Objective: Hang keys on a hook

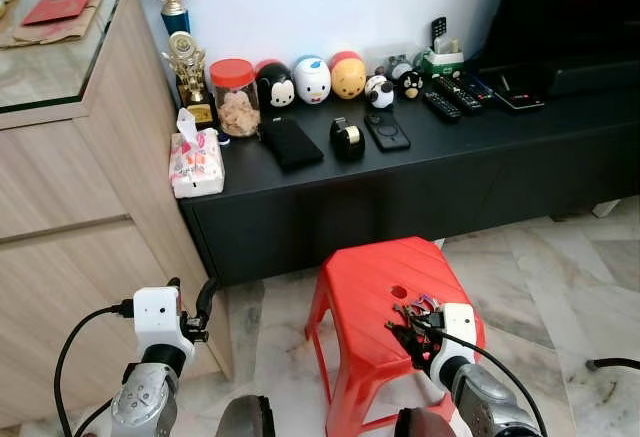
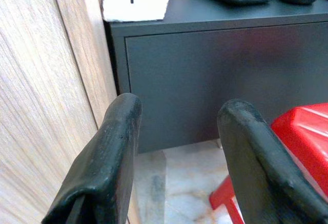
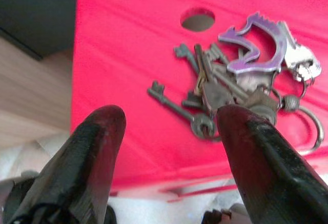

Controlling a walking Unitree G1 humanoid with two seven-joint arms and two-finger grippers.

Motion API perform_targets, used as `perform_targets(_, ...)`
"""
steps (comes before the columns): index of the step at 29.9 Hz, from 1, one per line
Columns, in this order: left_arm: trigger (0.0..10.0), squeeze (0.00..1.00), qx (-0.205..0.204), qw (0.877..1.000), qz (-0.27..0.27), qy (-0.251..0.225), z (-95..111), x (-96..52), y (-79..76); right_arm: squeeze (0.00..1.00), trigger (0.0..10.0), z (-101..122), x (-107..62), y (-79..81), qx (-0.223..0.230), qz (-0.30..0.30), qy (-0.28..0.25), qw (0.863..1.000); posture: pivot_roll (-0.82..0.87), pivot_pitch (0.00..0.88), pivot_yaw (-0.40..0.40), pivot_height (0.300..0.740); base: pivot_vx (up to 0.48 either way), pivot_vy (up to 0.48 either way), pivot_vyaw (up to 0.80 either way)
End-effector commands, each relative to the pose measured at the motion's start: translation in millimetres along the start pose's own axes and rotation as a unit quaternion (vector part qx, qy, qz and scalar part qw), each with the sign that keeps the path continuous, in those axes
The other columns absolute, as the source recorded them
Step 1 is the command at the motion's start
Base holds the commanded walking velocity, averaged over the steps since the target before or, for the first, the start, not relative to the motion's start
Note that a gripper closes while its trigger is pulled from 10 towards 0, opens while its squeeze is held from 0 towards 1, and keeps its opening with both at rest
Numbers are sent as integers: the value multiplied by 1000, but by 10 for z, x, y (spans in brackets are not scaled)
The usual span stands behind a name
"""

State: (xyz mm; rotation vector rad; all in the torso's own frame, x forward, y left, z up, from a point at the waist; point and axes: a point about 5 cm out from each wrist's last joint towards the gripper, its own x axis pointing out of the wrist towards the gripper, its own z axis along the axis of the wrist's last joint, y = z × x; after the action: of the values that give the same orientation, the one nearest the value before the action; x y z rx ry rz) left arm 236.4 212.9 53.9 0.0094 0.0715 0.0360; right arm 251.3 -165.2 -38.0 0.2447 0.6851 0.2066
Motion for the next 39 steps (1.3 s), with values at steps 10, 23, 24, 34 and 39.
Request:
perform_targets(10, 10000, 0, -4, 1000, -1, -7, 46, -156, -92, 0, 10000, -33, -29, -107, 39, -30, 6, 999, -11, 73, -91, 622, 0, 0, 0)
perform_targets(23, 10000, 0, 9, 999, -8, -33, 241, -311, -150, 0, 10000, 52, 7, -19, 69, 5, -27, 997, 20, 132, -105, 622, 0, 0, 0)
perform_targets(24, 10000, 0, 16, 999, -13, -33, 258, -318, -165, 0, 10000, 34, 8, -8, 62, 7, -21, 998, 24, 143, -105, 622, 0, 0, 0)
perform_targets(34, 10000, 0, 23, 998, -34, -54, 441, -379, -287, 0, 10000, 63, -3, -54, 88, -1, -32, 996, 22, 214, -111, 622, 0, 0, 0)
perform_targets(39, 10000, 0, 24, 998, -32, -55, 482, -425, -283, 0, 10000, 135, 12, -41, 96, 1, -52, 994, 29, 236, -113, 622, 0, 0, 0)
